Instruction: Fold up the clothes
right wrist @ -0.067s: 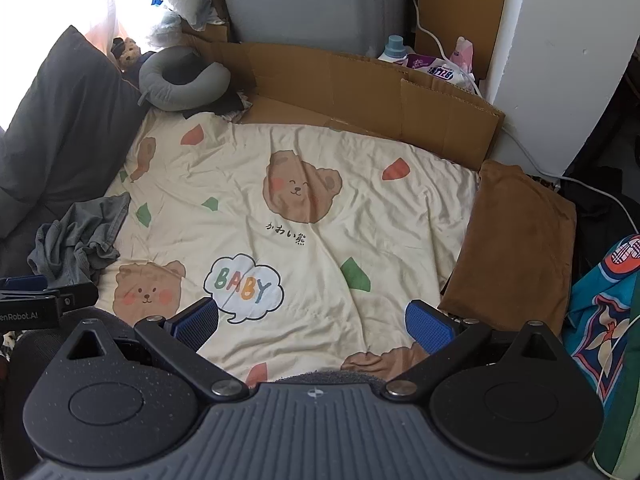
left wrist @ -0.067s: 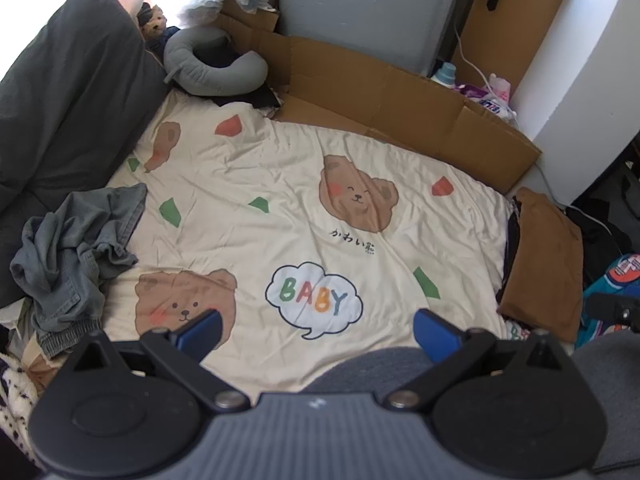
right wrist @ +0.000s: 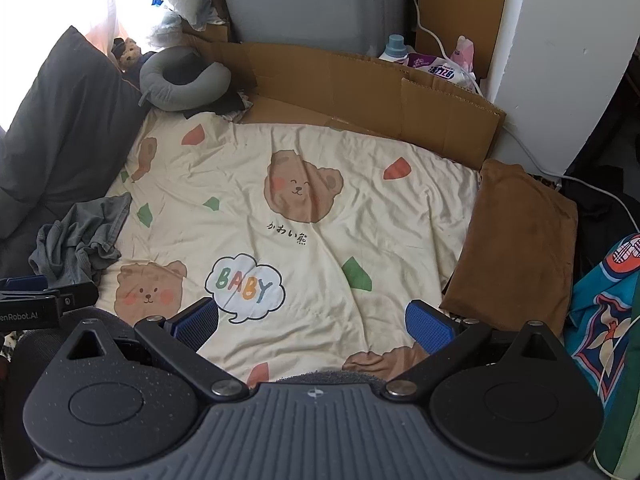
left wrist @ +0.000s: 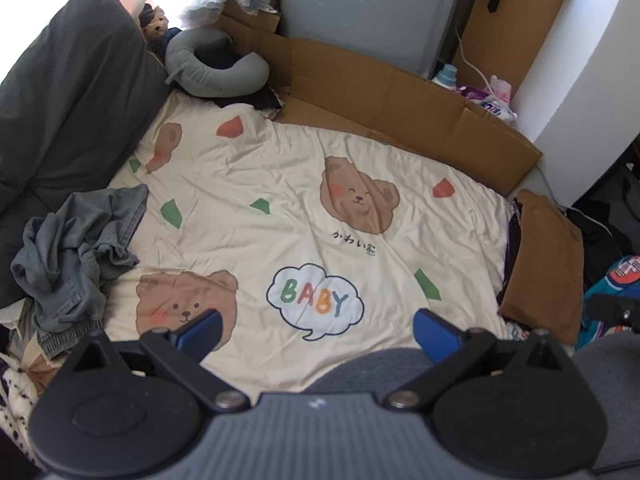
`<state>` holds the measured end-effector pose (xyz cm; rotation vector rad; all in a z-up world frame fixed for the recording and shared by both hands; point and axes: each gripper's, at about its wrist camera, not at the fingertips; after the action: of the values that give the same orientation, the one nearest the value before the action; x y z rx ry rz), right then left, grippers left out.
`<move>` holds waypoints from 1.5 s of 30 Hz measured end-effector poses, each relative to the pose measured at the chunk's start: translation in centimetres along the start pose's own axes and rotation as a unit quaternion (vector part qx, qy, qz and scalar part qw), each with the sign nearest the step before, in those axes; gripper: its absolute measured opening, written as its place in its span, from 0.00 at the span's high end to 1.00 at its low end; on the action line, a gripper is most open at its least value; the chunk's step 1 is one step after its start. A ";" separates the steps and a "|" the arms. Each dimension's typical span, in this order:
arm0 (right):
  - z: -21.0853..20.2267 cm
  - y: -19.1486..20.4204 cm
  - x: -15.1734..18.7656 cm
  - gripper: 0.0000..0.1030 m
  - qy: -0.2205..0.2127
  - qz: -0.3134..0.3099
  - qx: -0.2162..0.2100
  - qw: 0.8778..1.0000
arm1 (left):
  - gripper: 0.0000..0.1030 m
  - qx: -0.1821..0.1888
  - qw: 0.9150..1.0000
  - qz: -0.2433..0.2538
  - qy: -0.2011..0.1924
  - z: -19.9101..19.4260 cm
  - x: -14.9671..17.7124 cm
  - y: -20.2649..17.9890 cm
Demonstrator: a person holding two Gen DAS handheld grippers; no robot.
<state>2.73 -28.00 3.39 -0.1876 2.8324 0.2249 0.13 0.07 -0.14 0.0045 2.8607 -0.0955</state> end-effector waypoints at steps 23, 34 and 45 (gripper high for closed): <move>-0.3 -0.5 0.4 0.00 -0.016 0.016 0.000 1.000 | 0.05 -0.011 1.000 -0.018 -0.014 0.2 0.8 1.1; -0.5 -0.6 0.4 0.00 -0.021 0.016 0.005 1.000 | 0.05 -0.013 1.000 -0.021 -0.016 0.1 0.7 0.8; -0.5 -0.7 0.4 0.00 -0.022 0.021 0.001 1.000 | 0.05 -0.012 0.999 -0.025 -0.019 0.1 0.5 1.0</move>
<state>2.34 -28.77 3.69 -0.1220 2.7949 0.2320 -0.35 1.06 -0.40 -0.0721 2.8242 -0.0713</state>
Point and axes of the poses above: each gripper's, at about its wrist camera, not at the fingertips, and z roughly the way its jaws point, y to its left, x to its underside, and after that the axes turned 10 degrees about y, right-handed
